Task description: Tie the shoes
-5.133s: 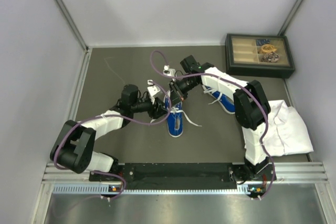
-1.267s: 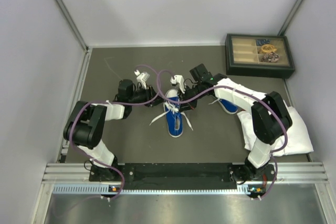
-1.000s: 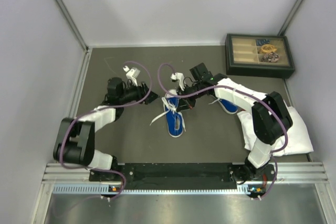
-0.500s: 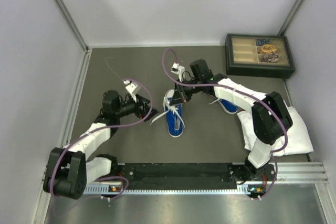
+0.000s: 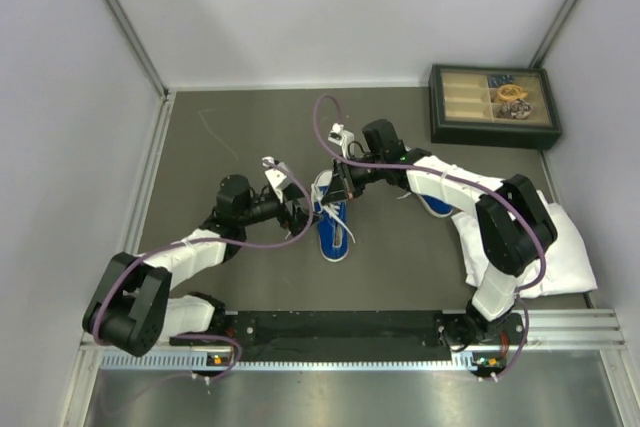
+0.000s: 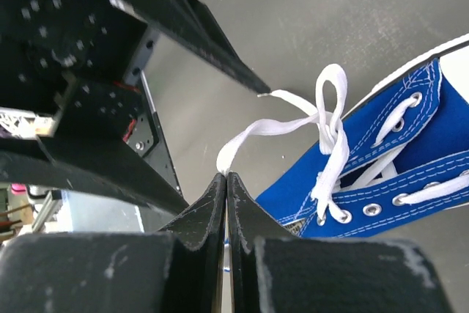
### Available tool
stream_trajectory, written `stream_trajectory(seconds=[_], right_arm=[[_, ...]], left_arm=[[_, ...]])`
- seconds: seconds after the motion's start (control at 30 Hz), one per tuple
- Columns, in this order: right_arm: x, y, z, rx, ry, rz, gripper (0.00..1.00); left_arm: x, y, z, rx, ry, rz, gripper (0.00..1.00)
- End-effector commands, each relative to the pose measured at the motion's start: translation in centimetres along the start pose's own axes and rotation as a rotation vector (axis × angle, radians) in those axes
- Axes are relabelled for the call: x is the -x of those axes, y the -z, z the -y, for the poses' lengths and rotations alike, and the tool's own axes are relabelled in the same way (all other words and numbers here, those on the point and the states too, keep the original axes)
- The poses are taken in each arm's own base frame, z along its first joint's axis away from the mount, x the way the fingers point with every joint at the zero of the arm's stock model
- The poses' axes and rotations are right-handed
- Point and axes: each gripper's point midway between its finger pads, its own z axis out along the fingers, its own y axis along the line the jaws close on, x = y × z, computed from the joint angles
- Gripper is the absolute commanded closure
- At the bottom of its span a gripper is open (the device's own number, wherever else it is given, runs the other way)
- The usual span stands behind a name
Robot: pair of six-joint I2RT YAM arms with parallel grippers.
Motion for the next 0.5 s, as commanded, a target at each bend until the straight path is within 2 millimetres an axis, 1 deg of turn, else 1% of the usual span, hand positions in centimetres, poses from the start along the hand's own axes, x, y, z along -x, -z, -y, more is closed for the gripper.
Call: stream_trajectory(seconds=[0.0, 0.07, 0.2, 0.27, 0.33, 0.4, 0.47], right_arm=[[0.9, -0.2, -1.3, 0.039, 0.033, 0.036, 1.00], [0.8, -0.3, -1.2, 0.038, 0.025, 0.037, 1.00], [0.6, -0.3, -1.0, 0.037, 0.017, 0.037, 1.00], [0.5, -0.4, -1.0, 0.038, 0.008, 0.035, 1.00], [0.3, -0.4, -1.0, 0.038, 0.005, 0.032, 1.00], [0.5, -0.4, -0.9, 0.039, 0.006, 0.036, 1.00], [0.6, -0.4, -1.0, 0.039, 0.006, 0.037, 1.00]], left_arm=[[2.1, -1.1, 0.0, 0.002, -0.107, 0.075, 0.13], [2.1, -1.6, 0.2, -0.003, -0.114, 0.078, 0.16], [2.0, -2.1, 0.1, 0.007, -0.142, 0.081, 0.22], [2.1, -2.2, -0.2, 0.021, -0.153, 0.085, 0.27], [1.8, -2.4, -0.1, 0.022, -0.163, 0.080, 0.29], [1.5, -2.4, -0.4, 0.042, -0.171, 0.073, 0.29], [1.4, -2.3, -0.6, 0.063, -0.194, 0.072, 0.27]])
